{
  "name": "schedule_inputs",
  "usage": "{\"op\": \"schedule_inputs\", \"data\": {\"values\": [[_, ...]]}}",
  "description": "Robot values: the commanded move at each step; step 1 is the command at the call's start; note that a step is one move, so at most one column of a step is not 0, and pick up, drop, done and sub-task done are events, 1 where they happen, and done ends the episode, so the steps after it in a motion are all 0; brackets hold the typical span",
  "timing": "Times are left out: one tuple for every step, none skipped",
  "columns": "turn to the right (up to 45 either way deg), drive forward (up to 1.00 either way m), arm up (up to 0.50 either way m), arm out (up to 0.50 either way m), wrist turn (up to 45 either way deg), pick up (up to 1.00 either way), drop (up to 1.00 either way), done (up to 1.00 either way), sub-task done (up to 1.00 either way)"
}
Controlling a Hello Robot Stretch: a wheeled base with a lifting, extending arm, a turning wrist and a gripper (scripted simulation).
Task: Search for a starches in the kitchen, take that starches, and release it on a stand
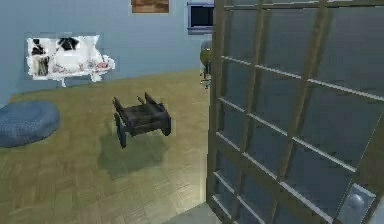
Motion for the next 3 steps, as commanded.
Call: {"op": "schedule_inputs", "data": {"values": [[45.0, 0.00, 0.00, 0.00, 0.0, 0.00, 0.00, 0.00, 0.00], [45.0, 0.00, 0.00, 0.00, 0.0, 0.00, 0.00, 0.00, 0.00], [33.0, 0.00, 0.00, 0.00, 0.0, 0.00, 0.00, 0.00, 0.00]]}}
